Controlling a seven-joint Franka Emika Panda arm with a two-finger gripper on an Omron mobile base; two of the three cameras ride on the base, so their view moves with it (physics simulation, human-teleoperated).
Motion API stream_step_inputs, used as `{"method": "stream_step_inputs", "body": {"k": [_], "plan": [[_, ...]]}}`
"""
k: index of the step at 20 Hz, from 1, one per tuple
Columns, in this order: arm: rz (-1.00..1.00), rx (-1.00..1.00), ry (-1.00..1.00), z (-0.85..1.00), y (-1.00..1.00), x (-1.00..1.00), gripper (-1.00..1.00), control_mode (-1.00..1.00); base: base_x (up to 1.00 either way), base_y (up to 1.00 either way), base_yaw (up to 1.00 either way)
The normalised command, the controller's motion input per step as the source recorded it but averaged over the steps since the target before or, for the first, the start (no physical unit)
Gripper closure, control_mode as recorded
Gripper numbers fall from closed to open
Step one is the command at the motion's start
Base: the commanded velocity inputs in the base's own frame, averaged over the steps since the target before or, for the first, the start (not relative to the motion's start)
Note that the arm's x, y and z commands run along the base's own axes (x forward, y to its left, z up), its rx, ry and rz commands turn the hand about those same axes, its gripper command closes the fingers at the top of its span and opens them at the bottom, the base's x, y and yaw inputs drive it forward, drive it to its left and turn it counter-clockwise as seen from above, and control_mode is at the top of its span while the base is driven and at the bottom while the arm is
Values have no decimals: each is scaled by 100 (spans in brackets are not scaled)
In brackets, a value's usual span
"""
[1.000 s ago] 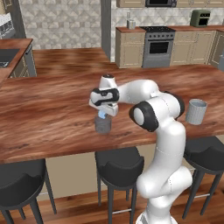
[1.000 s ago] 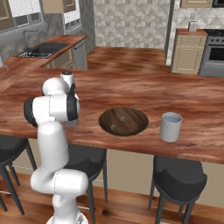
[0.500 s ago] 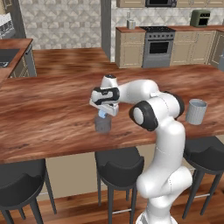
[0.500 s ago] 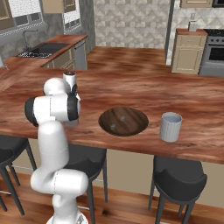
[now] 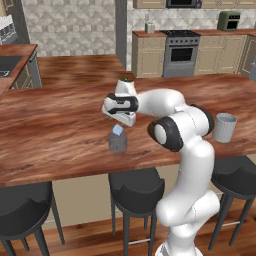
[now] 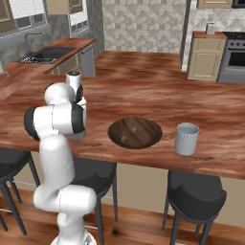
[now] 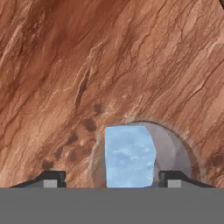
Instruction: There are four ice cubes in the ice bowl. Place two ice cubes in each glass of water.
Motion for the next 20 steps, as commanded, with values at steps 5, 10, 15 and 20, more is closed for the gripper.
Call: {"method": "stream_step_inputs", "body": {"k": [5, 10, 15, 20], "plan": [[-11, 0, -5, 77, -18, -25, -100, -100, 0, 0, 0], [-26, 0, 1, 21, -96, -44, -100, -100, 0, 0, 0], [-32, -2, 7, 1, -100, -57, -100, -100, 0, 0, 0], [-49, 0, 7, -2, -95, -58, -100, -100, 0, 0, 0]]}}
